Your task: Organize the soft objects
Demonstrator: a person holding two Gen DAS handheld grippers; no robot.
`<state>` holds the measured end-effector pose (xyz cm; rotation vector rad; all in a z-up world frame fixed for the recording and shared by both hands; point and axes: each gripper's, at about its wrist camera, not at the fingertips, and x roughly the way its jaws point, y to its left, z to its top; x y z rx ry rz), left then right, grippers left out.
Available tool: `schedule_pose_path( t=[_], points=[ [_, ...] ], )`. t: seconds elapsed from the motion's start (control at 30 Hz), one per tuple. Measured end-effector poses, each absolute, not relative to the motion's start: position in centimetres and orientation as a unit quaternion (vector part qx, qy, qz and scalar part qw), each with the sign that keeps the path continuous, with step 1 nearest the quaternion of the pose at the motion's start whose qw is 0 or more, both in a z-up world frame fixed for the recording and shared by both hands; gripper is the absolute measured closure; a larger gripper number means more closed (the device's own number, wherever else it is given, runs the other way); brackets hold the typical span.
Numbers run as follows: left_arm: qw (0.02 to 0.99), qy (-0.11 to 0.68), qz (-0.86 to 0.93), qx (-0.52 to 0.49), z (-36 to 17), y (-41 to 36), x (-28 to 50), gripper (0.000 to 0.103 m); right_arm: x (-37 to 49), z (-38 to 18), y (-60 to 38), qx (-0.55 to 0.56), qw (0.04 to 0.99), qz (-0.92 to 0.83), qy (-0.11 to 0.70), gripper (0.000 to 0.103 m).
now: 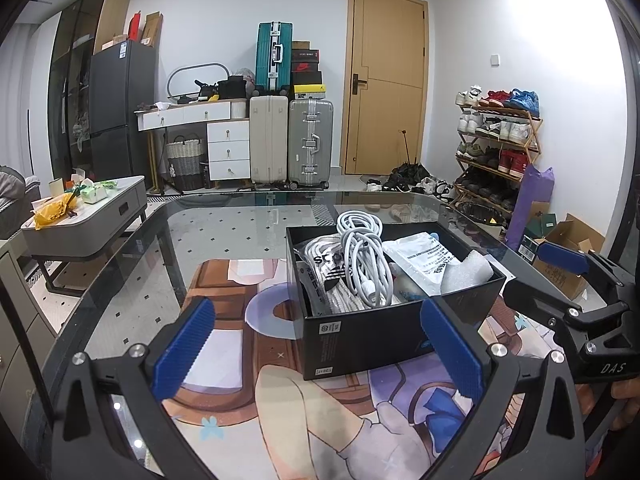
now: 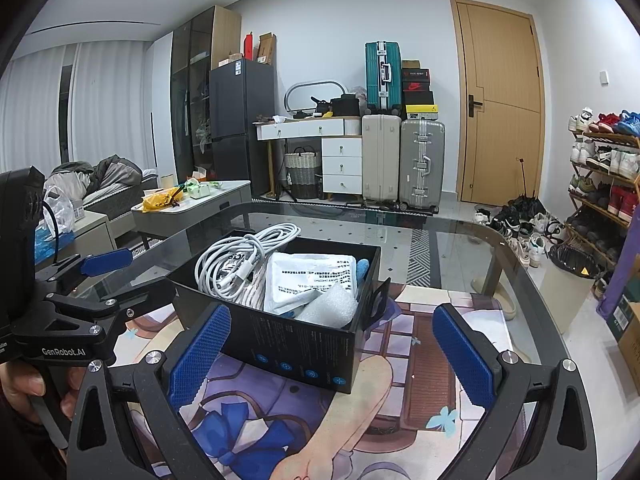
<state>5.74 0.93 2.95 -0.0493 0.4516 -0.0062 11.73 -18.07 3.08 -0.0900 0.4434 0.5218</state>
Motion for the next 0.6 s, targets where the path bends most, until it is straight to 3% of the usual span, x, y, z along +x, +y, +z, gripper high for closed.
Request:
schedule_pose_path(
  t=[0.6],
  points=[
    [0.975, 0.222, 0.002, -0.029, 2.43, 0.68, 5.53, 0.0, 11.76, 3.02, -18.09, -0.044, 0.941, 0.257, 0.217, 0.001]
  ],
)
